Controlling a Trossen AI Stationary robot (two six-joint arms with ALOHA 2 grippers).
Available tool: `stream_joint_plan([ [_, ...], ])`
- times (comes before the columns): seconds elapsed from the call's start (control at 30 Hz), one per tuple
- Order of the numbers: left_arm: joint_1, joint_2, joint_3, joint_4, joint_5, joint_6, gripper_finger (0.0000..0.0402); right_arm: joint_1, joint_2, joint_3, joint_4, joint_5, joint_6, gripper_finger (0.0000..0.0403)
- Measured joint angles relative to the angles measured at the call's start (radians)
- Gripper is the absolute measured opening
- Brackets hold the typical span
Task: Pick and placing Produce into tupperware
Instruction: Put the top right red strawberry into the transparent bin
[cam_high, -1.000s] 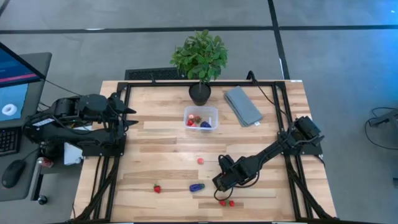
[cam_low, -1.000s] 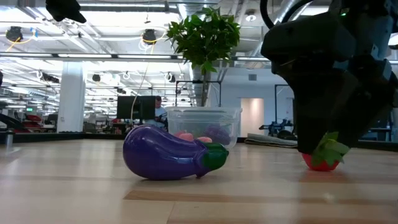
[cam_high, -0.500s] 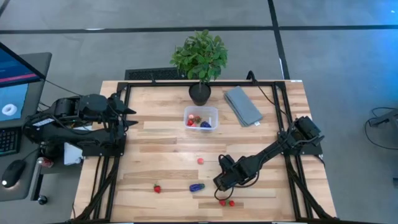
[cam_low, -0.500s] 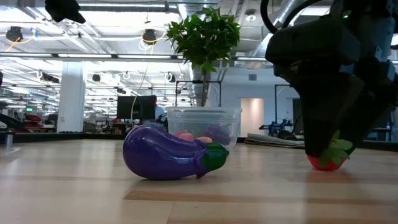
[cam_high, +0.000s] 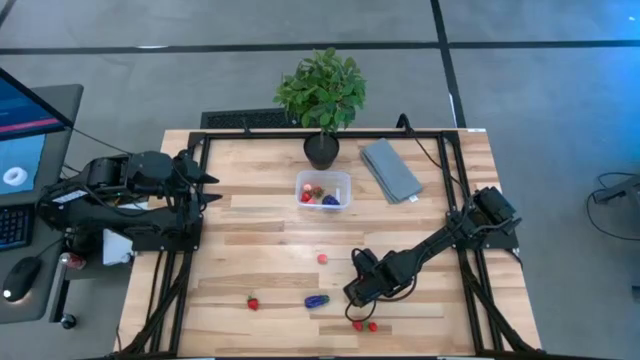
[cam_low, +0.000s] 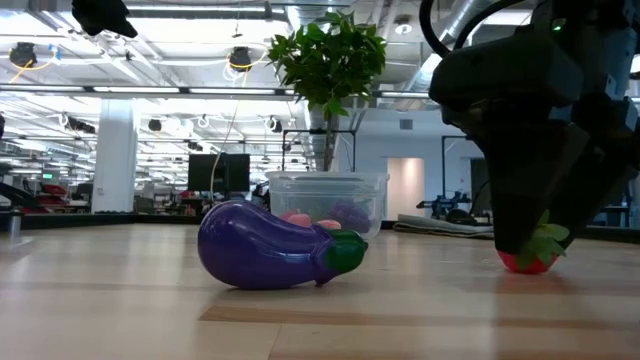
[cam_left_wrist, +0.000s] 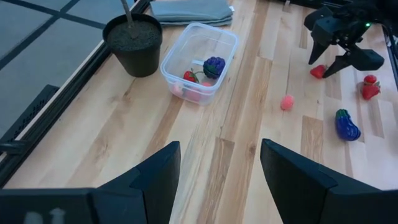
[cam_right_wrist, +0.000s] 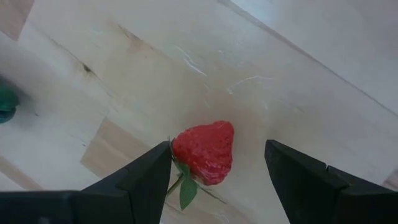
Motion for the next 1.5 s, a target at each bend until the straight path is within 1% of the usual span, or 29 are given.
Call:
stream_joint_plan([
  [0.33,0.000,0.000,0.000,0.000,0.000,0.000,0.0213,0.000,0.000,0.000,-0.002,-0.005,0.013,0.0275],
  [0.67,0.000,0.000,0.000,0.000,0.000,0.001,0.0213,0.000,0.000,0.000,0.008,-0.005,0.012,0.0227],
  [0.87,0.000,0.000,0.000,0.000,0.000,0.002,0.0213,0.000,0.000,0.000,0.018,-0.005,0.012,0.0209],
  [1.5,0.000,0.000,0.000,0.000,0.001,0.004,0.0213,0.000,0.000,0.000,0.023,-0.024,0.012,0.0202],
])
